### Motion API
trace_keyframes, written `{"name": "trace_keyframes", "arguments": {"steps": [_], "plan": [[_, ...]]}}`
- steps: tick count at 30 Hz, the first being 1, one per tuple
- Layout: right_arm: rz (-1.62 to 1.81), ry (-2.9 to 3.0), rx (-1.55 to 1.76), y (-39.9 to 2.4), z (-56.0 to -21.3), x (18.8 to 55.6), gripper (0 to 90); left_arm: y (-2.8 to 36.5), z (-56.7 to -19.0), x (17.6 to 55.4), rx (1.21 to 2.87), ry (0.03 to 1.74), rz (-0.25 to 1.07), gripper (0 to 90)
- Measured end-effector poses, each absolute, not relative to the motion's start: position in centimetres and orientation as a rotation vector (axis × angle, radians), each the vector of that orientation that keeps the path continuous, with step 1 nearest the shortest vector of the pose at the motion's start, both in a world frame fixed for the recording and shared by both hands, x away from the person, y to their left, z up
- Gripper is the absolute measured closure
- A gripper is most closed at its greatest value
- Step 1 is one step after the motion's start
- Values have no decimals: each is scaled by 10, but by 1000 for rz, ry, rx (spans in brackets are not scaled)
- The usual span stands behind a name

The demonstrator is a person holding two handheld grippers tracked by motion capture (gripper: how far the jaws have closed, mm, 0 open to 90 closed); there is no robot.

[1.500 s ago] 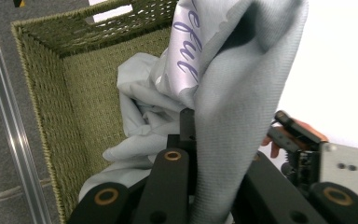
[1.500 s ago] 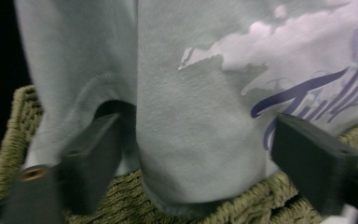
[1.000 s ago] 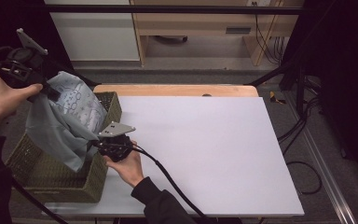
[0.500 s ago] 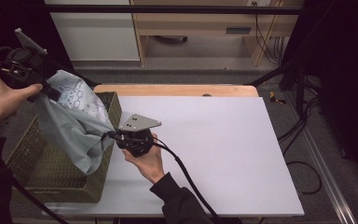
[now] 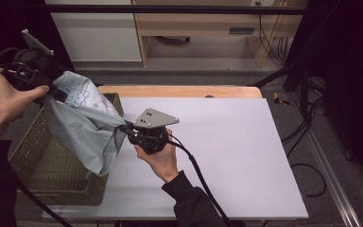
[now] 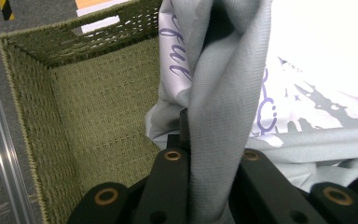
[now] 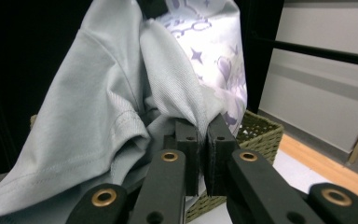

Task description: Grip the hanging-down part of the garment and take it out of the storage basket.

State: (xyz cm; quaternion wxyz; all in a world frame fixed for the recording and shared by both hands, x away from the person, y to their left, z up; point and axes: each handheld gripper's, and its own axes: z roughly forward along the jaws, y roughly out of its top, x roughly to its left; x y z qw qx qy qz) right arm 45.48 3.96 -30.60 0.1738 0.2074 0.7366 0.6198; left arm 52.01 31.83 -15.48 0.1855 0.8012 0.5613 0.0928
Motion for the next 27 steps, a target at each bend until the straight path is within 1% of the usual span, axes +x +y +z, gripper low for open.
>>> {"name": "trace_keyframes", "arguments": {"steps": [15, 27], "plan": [[1771, 2021, 566, 22, -286, 450, 869, 309, -154, 519, 2267, 1545, 250, 862], [1799, 1940, 552, 7, -263, 444, 870, 296, -148, 516, 2271, 1495, 249, 861]]}}
